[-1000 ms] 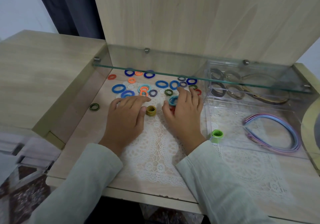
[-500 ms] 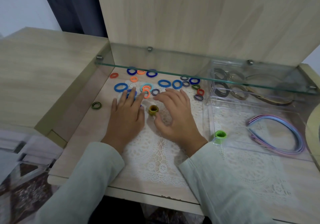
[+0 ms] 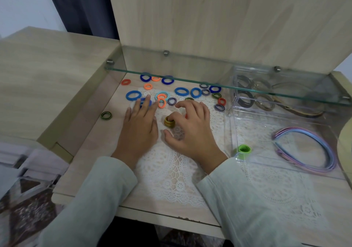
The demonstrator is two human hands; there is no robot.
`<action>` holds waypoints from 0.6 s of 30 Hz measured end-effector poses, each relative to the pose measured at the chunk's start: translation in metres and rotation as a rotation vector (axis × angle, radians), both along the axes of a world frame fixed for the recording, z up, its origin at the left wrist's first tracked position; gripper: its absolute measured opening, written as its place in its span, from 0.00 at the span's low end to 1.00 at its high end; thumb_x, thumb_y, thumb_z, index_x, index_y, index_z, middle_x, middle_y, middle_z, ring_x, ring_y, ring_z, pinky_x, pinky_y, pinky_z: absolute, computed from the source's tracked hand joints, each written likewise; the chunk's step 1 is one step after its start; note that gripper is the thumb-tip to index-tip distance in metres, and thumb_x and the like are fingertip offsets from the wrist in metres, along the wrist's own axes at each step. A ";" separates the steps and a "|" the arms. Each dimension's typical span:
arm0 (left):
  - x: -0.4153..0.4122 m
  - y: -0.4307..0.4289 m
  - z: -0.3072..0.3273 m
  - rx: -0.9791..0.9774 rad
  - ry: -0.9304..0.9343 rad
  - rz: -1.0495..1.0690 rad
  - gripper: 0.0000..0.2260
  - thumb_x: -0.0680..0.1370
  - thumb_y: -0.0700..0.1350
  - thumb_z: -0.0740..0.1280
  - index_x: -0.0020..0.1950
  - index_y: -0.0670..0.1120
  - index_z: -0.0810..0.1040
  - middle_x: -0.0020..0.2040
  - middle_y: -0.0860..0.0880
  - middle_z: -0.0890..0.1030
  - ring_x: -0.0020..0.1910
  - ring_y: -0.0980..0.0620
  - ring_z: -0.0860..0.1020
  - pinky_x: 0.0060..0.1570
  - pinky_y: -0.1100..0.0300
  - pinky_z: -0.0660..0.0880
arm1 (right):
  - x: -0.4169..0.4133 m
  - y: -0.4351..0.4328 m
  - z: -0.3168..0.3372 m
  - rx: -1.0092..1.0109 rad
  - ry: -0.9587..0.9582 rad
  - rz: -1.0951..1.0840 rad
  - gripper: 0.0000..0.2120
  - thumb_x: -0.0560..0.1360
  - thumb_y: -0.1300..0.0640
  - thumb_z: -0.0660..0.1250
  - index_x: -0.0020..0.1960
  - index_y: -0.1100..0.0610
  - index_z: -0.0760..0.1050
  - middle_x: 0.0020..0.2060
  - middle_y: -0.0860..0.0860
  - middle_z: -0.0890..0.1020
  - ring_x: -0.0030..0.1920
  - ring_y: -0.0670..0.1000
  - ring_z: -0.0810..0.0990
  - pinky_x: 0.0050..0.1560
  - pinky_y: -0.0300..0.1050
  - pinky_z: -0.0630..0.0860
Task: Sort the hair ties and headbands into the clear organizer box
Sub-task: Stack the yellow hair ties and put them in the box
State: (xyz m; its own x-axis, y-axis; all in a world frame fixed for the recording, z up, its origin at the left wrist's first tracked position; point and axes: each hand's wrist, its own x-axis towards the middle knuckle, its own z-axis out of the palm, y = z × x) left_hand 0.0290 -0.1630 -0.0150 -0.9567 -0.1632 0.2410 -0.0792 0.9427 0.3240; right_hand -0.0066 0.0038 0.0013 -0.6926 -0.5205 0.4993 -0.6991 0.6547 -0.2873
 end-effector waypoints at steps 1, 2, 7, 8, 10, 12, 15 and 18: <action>0.000 -0.001 -0.001 0.003 0.003 -0.007 0.24 0.81 0.40 0.57 0.78 0.46 0.62 0.80 0.45 0.57 0.79 0.42 0.54 0.75 0.44 0.53 | 0.000 0.000 0.000 0.011 -0.002 -0.006 0.12 0.69 0.42 0.68 0.46 0.50 0.78 0.59 0.50 0.75 0.64 0.55 0.69 0.68 0.62 0.59; -0.001 -0.001 -0.001 0.004 0.009 -0.019 0.23 0.81 0.40 0.55 0.78 0.45 0.63 0.80 0.44 0.58 0.79 0.41 0.54 0.75 0.45 0.53 | 0.000 -0.001 -0.001 0.017 -0.005 -0.009 0.12 0.69 0.42 0.68 0.46 0.50 0.78 0.58 0.50 0.75 0.64 0.55 0.69 0.67 0.62 0.59; -0.003 -0.003 -0.006 0.057 0.030 -0.045 0.24 0.80 0.39 0.56 0.78 0.46 0.63 0.79 0.42 0.59 0.79 0.40 0.54 0.75 0.46 0.52 | -0.001 -0.002 -0.002 0.014 -0.018 -0.024 0.12 0.70 0.43 0.67 0.44 0.50 0.80 0.57 0.51 0.75 0.64 0.56 0.69 0.67 0.63 0.60; -0.002 -0.003 -0.006 0.059 0.036 -0.047 0.24 0.80 0.39 0.56 0.77 0.46 0.64 0.79 0.42 0.59 0.79 0.40 0.55 0.75 0.46 0.53 | -0.001 -0.002 -0.003 0.018 -0.019 -0.028 0.12 0.70 0.43 0.66 0.44 0.50 0.80 0.57 0.51 0.75 0.64 0.56 0.69 0.66 0.63 0.60; -0.002 -0.003 -0.006 0.061 0.038 -0.044 0.24 0.81 0.39 0.56 0.77 0.46 0.64 0.79 0.43 0.59 0.79 0.41 0.54 0.76 0.46 0.52 | -0.002 -0.002 -0.003 0.025 -0.022 -0.036 0.11 0.70 0.43 0.67 0.44 0.49 0.80 0.57 0.50 0.75 0.64 0.56 0.69 0.66 0.63 0.60; -0.003 -0.003 -0.007 0.067 0.037 -0.043 0.23 0.81 0.40 0.56 0.77 0.47 0.64 0.79 0.43 0.59 0.79 0.41 0.54 0.76 0.47 0.52 | -0.002 -0.002 -0.004 0.030 -0.024 -0.042 0.11 0.70 0.44 0.67 0.44 0.50 0.81 0.57 0.50 0.76 0.64 0.56 0.69 0.66 0.63 0.61; -0.002 -0.003 -0.007 0.087 0.043 -0.047 0.24 0.80 0.42 0.53 0.76 0.47 0.65 0.79 0.43 0.59 0.79 0.41 0.55 0.76 0.47 0.52 | -0.002 -0.002 -0.004 0.034 -0.027 -0.049 0.10 0.69 0.45 0.68 0.43 0.50 0.82 0.56 0.50 0.76 0.64 0.56 0.70 0.65 0.63 0.61; -0.002 -0.003 -0.007 0.116 0.047 -0.046 0.23 0.80 0.41 0.54 0.75 0.46 0.67 0.79 0.43 0.60 0.79 0.41 0.55 0.76 0.46 0.52 | -0.002 -0.002 -0.004 0.038 -0.029 -0.057 0.09 0.69 0.47 0.69 0.43 0.51 0.82 0.56 0.51 0.76 0.63 0.57 0.70 0.65 0.63 0.61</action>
